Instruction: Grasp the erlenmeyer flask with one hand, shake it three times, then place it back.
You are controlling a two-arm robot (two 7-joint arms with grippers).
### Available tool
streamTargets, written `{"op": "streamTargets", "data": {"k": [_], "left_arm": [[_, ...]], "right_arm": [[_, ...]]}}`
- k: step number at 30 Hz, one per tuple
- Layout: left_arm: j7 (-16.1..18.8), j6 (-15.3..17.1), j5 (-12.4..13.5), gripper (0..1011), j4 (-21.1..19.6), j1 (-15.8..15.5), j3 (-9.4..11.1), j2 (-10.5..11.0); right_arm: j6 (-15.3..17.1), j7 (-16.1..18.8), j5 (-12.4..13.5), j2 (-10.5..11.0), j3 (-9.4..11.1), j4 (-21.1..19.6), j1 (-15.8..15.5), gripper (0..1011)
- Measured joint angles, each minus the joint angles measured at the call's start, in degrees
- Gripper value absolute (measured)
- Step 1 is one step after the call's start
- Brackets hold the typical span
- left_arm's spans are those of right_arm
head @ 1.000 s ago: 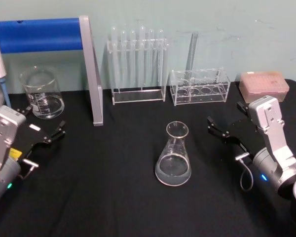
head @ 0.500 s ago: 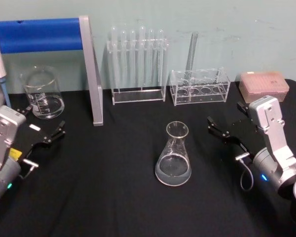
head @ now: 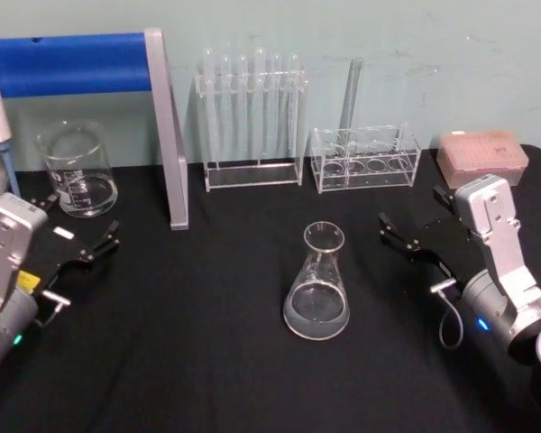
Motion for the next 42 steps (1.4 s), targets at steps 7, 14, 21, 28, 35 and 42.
{"op": "streamTargets", "data": {"k": [7, 14, 21, 28, 35, 42], "left_arm": [[0.0, 0.0, 0.0, 1001, 0.0, 0.0, 0.0, 0.0], [0.0, 0.0, 0.0, 1001, 0.0, 0.0, 0.0, 0.0], [0.0, 0.0, 0.0, 1001, 0.0, 0.0, 0.0, 0.0], [0.0, 0.0, 0.0, 1001, 0.0, 0.0, 0.0, 0.0], [0.0, 0.0, 0.0, 1001, 0.0, 0.0, 0.0, 0.0], [0.0, 0.0, 0.0, 1001, 0.0, 0.0, 0.0, 0.0]], "right_arm": [[0.0, 0.0, 0.0, 0.0, 0.0, 0.0, 0.0, 1000], [0.0, 0.0, 0.0, 0.0, 0.0, 0.0, 0.0, 1000], [0.0, 0.0, 0.0, 0.0, 0.0, 0.0, 0.0, 1000], [0.0, 0.0, 0.0, 0.0, 0.0, 0.0, 0.0, 1000], [0.0, 0.0, 0.0, 0.0, 0.0, 0.0, 0.0, 1000], [0.0, 0.0, 0.0, 0.0, 0.0, 0.0, 0.0, 1000]]}}
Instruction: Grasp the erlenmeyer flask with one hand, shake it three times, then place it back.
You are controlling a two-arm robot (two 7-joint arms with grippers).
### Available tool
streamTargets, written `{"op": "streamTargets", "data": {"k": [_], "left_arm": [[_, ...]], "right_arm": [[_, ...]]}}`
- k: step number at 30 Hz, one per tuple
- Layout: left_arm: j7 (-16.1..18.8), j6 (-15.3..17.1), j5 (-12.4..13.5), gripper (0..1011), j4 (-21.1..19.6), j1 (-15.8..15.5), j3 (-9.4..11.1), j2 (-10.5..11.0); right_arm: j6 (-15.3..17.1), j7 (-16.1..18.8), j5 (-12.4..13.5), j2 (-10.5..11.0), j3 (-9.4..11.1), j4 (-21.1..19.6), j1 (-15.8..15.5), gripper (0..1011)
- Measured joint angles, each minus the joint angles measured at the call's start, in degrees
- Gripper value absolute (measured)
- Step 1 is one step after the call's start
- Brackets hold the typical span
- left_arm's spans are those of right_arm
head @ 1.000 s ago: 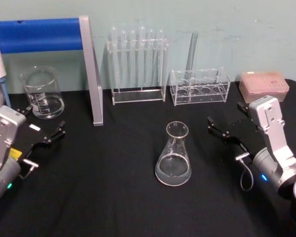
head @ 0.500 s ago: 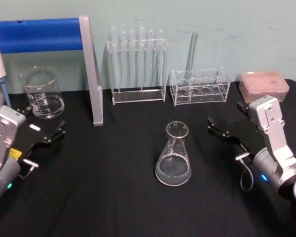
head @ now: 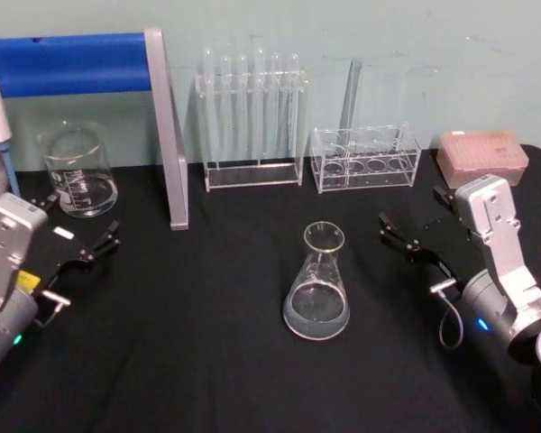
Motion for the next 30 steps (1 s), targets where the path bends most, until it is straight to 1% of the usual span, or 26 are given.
{"op": "streamTargets", "data": {"k": [30], "left_arm": [[0.0, 0.0, 0.0, 1001, 0.0, 0.0, 0.0, 0.0]], "right_arm": [[0.0, 0.0, 0.0, 0.0, 0.0, 0.0, 0.0, 1000]]}}
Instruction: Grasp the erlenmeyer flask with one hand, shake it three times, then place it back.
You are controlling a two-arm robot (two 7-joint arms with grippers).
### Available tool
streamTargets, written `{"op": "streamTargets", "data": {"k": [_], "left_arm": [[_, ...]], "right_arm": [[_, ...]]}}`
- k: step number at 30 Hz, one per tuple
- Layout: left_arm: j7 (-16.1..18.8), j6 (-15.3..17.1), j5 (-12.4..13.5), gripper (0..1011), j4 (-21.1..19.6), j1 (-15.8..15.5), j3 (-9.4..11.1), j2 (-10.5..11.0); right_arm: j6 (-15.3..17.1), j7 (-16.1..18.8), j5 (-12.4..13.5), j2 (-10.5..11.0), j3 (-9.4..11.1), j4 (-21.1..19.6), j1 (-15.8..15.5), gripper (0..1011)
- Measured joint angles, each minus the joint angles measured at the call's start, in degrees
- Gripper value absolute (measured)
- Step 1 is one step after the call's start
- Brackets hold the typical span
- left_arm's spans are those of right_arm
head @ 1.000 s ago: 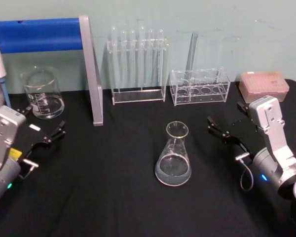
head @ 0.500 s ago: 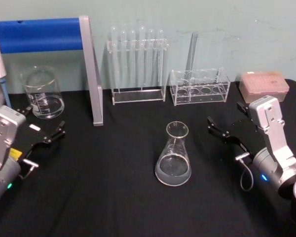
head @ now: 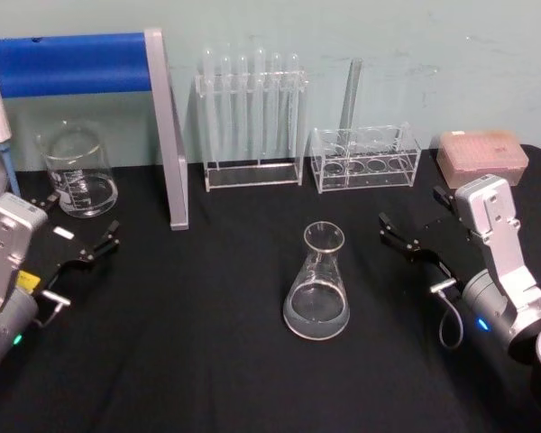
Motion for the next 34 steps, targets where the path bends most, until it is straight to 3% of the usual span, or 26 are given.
{"op": "streamTargets", "data": {"k": [34], "left_arm": [[0.0, 0.0, 0.0, 1001, 0.0, 0.0, 0.0, 0.0]], "right_arm": [[0.0, 0.0, 0.0, 0.0, 0.0, 0.0, 0.0, 1000]]}}
